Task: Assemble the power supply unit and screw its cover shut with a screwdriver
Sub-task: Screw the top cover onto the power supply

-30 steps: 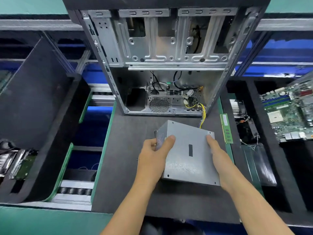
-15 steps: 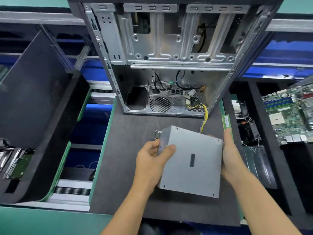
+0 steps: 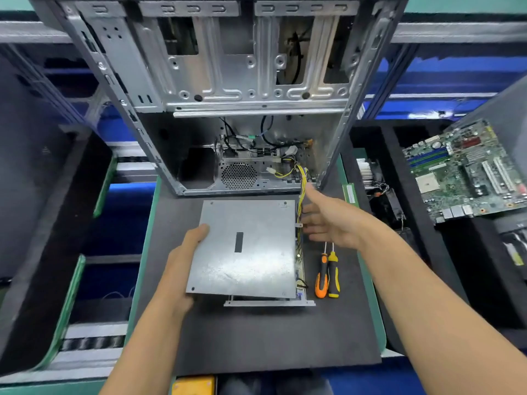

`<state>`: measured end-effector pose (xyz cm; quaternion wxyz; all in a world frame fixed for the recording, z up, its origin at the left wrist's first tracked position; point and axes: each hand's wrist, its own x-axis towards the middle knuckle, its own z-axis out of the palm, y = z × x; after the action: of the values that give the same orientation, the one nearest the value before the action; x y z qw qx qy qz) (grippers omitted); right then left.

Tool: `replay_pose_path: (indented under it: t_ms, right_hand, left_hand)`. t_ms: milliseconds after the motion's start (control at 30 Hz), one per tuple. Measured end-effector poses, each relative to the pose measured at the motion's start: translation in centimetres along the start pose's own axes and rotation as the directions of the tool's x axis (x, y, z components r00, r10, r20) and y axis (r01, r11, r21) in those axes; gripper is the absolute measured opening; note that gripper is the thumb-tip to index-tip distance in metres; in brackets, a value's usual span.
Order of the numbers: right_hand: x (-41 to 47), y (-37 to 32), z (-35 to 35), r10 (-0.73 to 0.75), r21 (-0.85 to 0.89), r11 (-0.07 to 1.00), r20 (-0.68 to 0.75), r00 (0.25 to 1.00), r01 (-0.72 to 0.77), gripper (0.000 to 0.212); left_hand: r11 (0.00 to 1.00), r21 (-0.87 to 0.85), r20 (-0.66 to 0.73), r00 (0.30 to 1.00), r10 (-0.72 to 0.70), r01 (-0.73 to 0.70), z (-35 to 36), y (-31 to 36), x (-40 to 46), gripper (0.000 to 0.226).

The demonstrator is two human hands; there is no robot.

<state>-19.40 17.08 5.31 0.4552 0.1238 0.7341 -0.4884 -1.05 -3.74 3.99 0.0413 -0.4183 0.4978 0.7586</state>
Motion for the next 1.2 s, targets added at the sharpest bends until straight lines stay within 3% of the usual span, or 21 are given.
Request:
replay_pose_path:
  t_ms: [233,367,667,1200]
  right_hand:
    - [0.5,-0.3,-0.3,-0.07,-0.067,0.995,-0.009,0.998,0.069,0.06]
    - [0.6,0.3,-0.7,-0.115,-0.043,0.993,-0.006,0.993,0.114,0.052]
    - [1.1,1.2,-1.3,-0.123,0.031,0.992,-0.004,0.992,0.124,0.067]
    - [1.0,1.3,-1.3,-0.126,-0.026,0.992,0.013,0.992,0.127,0.079]
  left_hand:
    - [0.999,0.042,-0.016,0.999,-0.03,0.031,0.6,-0.8,0.7,0.052]
    - [0.996,0.091,-0.032,0.999,0.025,-0.022,2.1,-1.0,0.4,0.061]
    - [0.983,0.164,-0.016,0.996,0.083,-0.079,1.8,-1.1,0.0,0.042]
    - [0.979,0.194,-0.05,0.996,0.068,-0.057,1.7,-1.8,-0.4,0.05]
